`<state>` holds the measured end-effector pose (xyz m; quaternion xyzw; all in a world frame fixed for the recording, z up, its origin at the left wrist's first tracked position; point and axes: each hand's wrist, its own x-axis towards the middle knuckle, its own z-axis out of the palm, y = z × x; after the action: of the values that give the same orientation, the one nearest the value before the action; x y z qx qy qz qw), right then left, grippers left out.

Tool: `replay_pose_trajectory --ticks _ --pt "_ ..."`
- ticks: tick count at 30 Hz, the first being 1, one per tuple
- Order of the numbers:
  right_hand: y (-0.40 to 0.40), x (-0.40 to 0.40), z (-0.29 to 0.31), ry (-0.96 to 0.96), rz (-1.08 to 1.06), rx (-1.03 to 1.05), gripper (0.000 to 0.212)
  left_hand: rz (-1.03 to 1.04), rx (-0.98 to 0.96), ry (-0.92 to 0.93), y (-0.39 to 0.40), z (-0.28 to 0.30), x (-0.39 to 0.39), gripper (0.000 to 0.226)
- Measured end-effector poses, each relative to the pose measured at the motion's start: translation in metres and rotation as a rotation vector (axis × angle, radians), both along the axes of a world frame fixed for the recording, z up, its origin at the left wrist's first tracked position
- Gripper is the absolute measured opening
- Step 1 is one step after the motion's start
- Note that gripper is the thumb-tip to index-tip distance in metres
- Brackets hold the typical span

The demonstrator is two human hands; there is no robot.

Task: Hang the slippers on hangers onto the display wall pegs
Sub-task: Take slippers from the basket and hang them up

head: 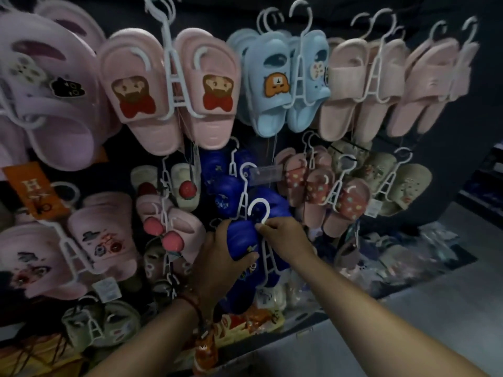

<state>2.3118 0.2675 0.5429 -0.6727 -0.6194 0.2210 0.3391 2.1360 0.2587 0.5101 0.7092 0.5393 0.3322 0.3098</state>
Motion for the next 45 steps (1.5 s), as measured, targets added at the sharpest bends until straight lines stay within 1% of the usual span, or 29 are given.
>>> replay_pose_trajectory --ticks 3,6,10,13,18,23,29,36,41,43,45 --pt "0.025 0.006 -0.010 0.041 0.036 -0.034 0.055 0.061 -0.027 0.016 0.013 -0.003 0.008 0.083" --pt "0.041 0.011 -0.014 0.095 0.002 -0.028 0.053 0.112 -0.019 0.010 0.028 -0.007 0.016 0.088" --pt "0.054 0.020 -0.012 0.169 -0.041 -0.010 0.051 0.123 -0.011 0.035 0.046 -0.009 0.024 0.089" --pt "0.059 0.020 -0.008 0.152 -0.030 0.013 0.048 0.149 0.010 0.049 0.055 -0.011 0.027 0.091" --pt "0.068 0.018 -0.008 0.179 -0.008 0.076 0.044 0.171 0.030 0.048 0.064 -0.014 0.031 0.095" --pt "0.078 0.019 -0.006 0.181 -0.015 0.052 0.037 0.178 0.046 0.045 0.071 -0.014 0.033 0.094" --pt "0.086 0.018 0.002 0.182 -0.067 -0.002 0.028 0.190 0.070 0.089 0.083 -0.014 0.033 0.093" --pt "0.096 0.006 0.005 0.079 -0.150 -0.001 0.039 0.221 0.095 0.168 0.097 -0.014 0.033 0.097" --pt "0.098 -0.006 0.000 0.181 -0.229 0.035 0.034 0.220 0.075 0.214 0.108 -0.014 0.031 0.099" --pt "0.097 -0.009 -0.001 0.210 -0.230 0.041 0.037 0.212 0.074 0.220 0.109 -0.014 0.030 0.098" --pt "0.093 -0.010 0.000 0.251 -0.214 0.037 0.032 0.200 0.077 0.225 0.109 -0.015 0.028 0.096"
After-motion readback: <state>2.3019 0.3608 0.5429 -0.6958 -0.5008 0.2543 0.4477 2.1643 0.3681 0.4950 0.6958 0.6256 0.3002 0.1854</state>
